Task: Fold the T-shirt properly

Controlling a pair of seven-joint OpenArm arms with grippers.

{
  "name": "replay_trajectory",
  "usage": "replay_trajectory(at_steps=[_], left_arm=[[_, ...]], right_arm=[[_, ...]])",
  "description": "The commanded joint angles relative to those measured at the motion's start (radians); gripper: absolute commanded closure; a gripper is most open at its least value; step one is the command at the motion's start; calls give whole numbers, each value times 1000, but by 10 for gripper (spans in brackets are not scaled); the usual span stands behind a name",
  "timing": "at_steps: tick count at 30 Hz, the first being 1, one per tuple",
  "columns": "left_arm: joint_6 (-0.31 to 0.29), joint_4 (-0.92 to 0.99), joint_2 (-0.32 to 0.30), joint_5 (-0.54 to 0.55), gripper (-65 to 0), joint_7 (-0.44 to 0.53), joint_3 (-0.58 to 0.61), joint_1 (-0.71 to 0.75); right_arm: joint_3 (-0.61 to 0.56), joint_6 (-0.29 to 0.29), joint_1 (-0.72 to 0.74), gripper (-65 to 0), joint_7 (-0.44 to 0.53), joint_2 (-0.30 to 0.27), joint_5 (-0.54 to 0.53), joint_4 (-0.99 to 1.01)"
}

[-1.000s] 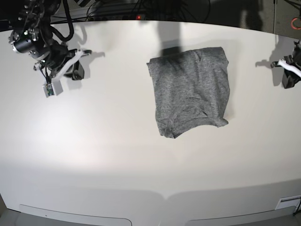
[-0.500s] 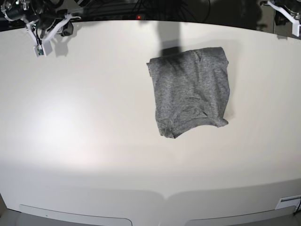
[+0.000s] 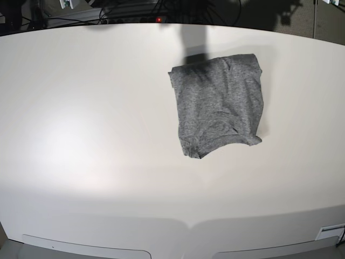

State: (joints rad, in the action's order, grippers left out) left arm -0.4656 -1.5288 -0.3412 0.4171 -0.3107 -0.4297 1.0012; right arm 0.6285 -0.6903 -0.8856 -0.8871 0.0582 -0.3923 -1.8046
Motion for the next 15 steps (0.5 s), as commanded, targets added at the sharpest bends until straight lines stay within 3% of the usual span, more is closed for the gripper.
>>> replay_trajectory(at_steps=[1, 3, 7, 15], left_arm=[[-13, 40, -11, 8, 0, 18, -7, -6], [-47, 154, -11, 0, 0, 35, -7, -64], [-63, 418, -3, -61, 0, 82, -7, -204], [-63, 929, 3, -192, 0, 173, -7, -496]], right_arm=[[1, -8, -6, 0, 20, -4, 0, 29], [-9, -8, 14, 0, 54, -19, 18, 116], [-40, -8, 84, 0, 140, -72, 100, 315], [-164, -8, 337, 0, 327, -246, 259, 855]])
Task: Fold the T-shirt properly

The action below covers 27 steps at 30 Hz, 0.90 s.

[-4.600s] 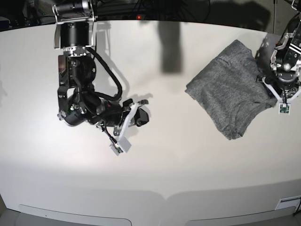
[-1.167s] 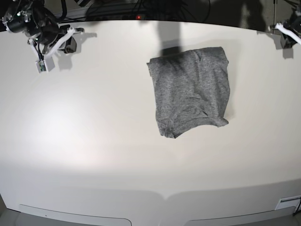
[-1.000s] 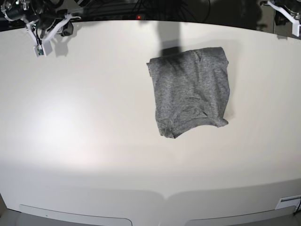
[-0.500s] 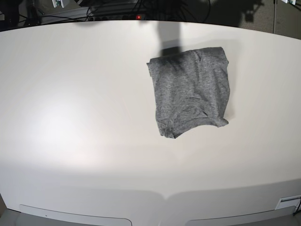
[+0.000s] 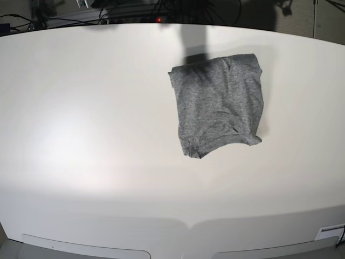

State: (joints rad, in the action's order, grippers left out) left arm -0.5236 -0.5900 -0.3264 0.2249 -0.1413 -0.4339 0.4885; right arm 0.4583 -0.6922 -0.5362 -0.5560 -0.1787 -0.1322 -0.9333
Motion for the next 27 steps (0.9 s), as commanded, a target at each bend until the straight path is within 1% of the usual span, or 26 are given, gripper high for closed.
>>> replay_trajectory(at_steps=[1, 2, 5, 8, 9, 10, 11, 13, 18, 23, 27], left_arm=[[-4, 34, -7, -26, 0, 18, -3, -14], [-4, 73, -2, -53, 0, 27, -3, -44], [-4, 159, 27, -125, 0, 47, -3, -122], [9, 207, 70, -182, 0, 72, -3, -185], [33, 217, 87, -203, 0, 80, -3, -205], [66, 227, 104, -230, 0, 91, -3, -222], [94, 233, 120, -257, 0, 99, -3, -236], [130, 241, 145, -288, 0, 108, -3, -261], [135, 262, 166, -285, 0, 104, -3, -310], [135, 290, 180, -285, 0, 109, -3, -340], [139, 294, 185, -286, 0, 135, -3, -345]], right_arm=[[-18, -6, 24, 0, 38, -32, 25, 66], [-46, -1, 62, 0, 86, -53, 42, 150], [-143, 72, 174, 0, 230, -101, 108, 384], [-244, 152, 275, 0, 346, -121, 133, 552], [-272, 181, 303, 0, 366, -121, 132, 588], [-296, 206, 328, 0, 369, -118, 129, 615], [-317, 218, 351, 0, 370, -115, 126, 634], [-352, 240, 383, 0, 370, -109, 103, 655], [-383, 260, 417, 0, 380, -90, 34, 657], [-383, 259, 426, 0, 381, -69, 24, 657], [-383, 259, 425, 0, 376, -57, 24, 657]])
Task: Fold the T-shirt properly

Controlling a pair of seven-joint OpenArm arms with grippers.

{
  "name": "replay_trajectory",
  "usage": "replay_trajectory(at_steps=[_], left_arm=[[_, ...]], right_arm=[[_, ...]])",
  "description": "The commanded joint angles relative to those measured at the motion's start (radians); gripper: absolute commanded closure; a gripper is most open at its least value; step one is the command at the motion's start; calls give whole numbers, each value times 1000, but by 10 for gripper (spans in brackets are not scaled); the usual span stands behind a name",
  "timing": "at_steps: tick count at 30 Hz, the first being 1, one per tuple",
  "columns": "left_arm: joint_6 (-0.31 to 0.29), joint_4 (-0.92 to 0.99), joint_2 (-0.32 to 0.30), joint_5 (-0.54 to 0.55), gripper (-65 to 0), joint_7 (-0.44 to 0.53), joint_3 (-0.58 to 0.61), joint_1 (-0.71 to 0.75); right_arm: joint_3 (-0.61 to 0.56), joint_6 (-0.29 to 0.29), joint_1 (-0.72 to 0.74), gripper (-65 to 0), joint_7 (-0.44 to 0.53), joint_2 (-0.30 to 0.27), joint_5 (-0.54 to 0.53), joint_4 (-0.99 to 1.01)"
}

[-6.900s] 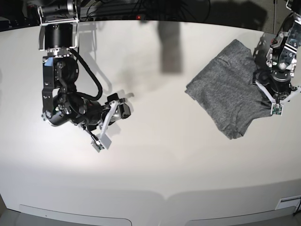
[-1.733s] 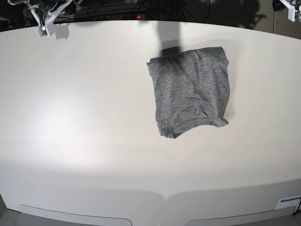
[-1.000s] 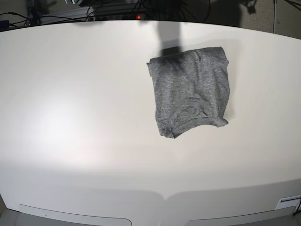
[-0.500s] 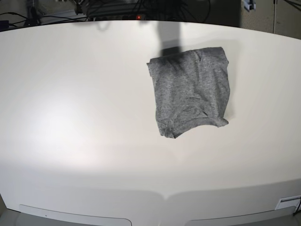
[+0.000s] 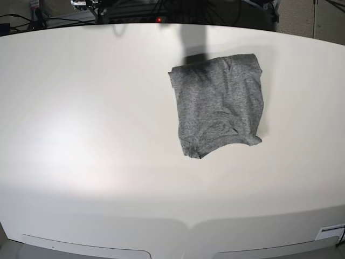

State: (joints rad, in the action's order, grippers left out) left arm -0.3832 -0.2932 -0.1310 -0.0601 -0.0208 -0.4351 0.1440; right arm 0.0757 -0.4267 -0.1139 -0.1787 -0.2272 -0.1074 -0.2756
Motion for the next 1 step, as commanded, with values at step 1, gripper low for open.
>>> replay_trajectory(at_steps=[1], left_arm=[[-2, -3, -10, -2, 0, 15, -2, -1]], right_arm=[[0, -6, 3, 0, -2, -8, -1, -1]])
